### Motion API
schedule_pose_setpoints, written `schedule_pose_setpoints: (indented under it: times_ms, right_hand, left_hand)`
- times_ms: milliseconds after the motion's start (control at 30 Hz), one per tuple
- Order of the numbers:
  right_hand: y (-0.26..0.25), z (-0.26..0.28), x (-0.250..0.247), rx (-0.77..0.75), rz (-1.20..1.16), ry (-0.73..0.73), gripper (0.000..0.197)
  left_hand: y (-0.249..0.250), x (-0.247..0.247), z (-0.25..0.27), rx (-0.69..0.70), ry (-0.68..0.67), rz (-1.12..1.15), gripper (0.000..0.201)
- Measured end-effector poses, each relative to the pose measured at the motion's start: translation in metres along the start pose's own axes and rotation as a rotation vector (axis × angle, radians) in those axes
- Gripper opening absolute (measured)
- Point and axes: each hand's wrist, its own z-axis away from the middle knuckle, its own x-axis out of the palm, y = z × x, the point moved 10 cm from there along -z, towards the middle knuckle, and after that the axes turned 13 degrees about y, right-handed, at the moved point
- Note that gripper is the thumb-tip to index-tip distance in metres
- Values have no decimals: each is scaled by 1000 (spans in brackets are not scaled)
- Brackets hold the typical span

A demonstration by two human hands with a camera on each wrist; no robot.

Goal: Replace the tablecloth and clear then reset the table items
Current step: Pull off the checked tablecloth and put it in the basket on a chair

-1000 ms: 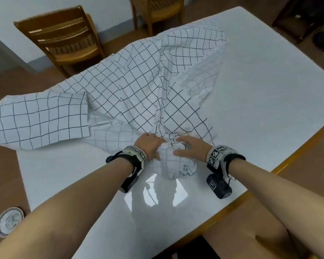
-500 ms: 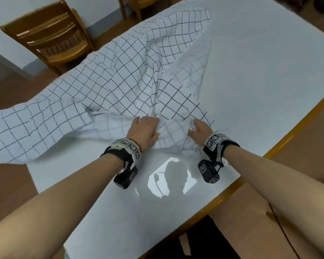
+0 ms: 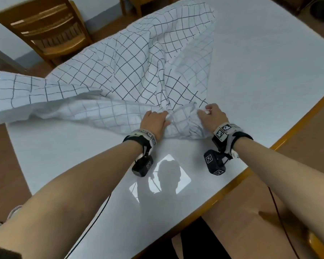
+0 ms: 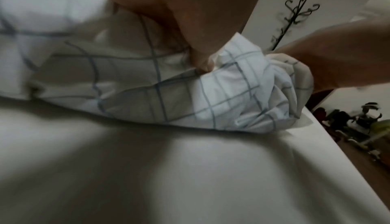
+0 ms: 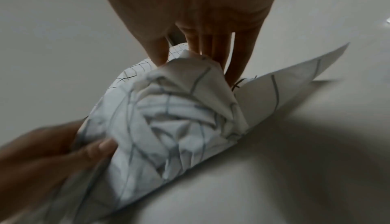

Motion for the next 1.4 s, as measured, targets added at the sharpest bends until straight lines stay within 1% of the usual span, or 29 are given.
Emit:
schedule_pose_setpoints:
  times_ms: [33, 67, 100, 133, 167, 200, 233, 267, 333, 367, 433, 467, 500, 567, 600, 633, 667, 733, 800, 867, 933, 1033, 1100, 1133, 1200, 1300, 1367, 1400]
  right_hand:
    - [-8, 3, -7, -65, -51, 16, 59]
    - [-21, 9, -15, -175, -83, 34, 70]
    - [-37, 19, -21, -325, -51, 51, 80]
    - [-50, 30, -22, -500, 46, 64, 90]
    - [-59, 43, -17, -671, 193, 60, 99]
    - [-61, 55, -7, -802, 351, 29, 107]
    - [-57, 65, 6, -884, 487, -22, 113]
    - [-49, 71, 18, -920, 597, -70, 119]
    - [-35, 71, 32, -897, 704, -107, 125]
    - [-33, 68, 35, -881, 716, -96, 124]
    - [-36, 61, 37, -840, 699, -87, 112]
    - [-39, 56, 38, -821, 682, -94, 105]
    - [-42, 51, 39, -808, 662, -102, 100]
    - [-54, 38, 37, -787, 583, -129, 92]
    - [-62, 31, 35, -766, 534, -148, 86]
    - [-69, 25, 33, -741, 498, -170, 76]
    - [-77, 20, 32, -717, 486, -193, 64]
    - [-86, 15, 31, -674, 520, -252, 44]
    - [-84, 19, 35, -644, 559, -321, 33]
    - [-77, 28, 39, -630, 585, -371, 27]
    - [-66, 38, 38, -599, 582, -402, 25]
    - [-48, 49, 25, -555, 498, -416, 28]
    - [-46, 53, 13, -577, 423, -384, 33]
    - [-49, 55, 7, -602, 403, -342, 35]
    - [-57, 58, -7, -661, 406, -215, 38]
    - [-64, 67, -24, -756, 363, -43, 49]
    - [-63, 73, -34, -784, 329, 43, 53]
    - [-62, 77, -36, -797, 304, 55, 55]
  left_hand:
    - [3, -1, -8, 3, -9, -4, 26]
    - [5, -2, -15, -4, -28, -9, 27]
    - [5, -3, -20, -17, -50, -13, 28]
    - [5, -4, -24, -32, -67, -16, 30]
    - [4, -2, -27, -46, -94, -12, 32]
    - [5, 1, -29, -58, -137, -1, 35]
    - [5, 5, -29, -67, -185, 13, 37]
    - [6, 8, -28, -80, -233, 28, 39]
    - [6, 11, -24, -124, -293, 74, 41]
    - [7, 10, -23, -138, -281, 79, 41]
    - [10, -1, -19, -113, -201, 3, 36]
    - [13, -8, -16, -85, -145, -45, 32]
    - [15, -14, -12, -49, -81, -86, 33]
    - [19, -27, -1, 25, 43, -118, 48]
    - [20, -33, 7, 62, 82, -123, 54]
    - [18, -35, 15, 98, 85, -146, 58]
    - [16, -35, 24, 125, 60, -181, 62]
    - [6, -27, 40, 143, -18, -263, 75]
    - [-4, -17, 48, 114, -80, -328, 85]
    - [-7, -10, 47, 75, -89, -342, 89]
    - [-3, -4, 47, 85, -81, -332, 85]
    - [12, 0, 37, 193, -64, -348, 69]
    - [25, -2, 28, 246, -78, -343, 55]
    - [28, -4, 23, 247, -94, -335, 49]
    - [31, -9, 16, 212, -120, -302, 41]
    - [29, -11, 14, 145, -149, -235, 34]
    - [29, -15, 13, 73, -179, -161, 27]
    - [28, -17, 12, 28, -199, -122, 25]
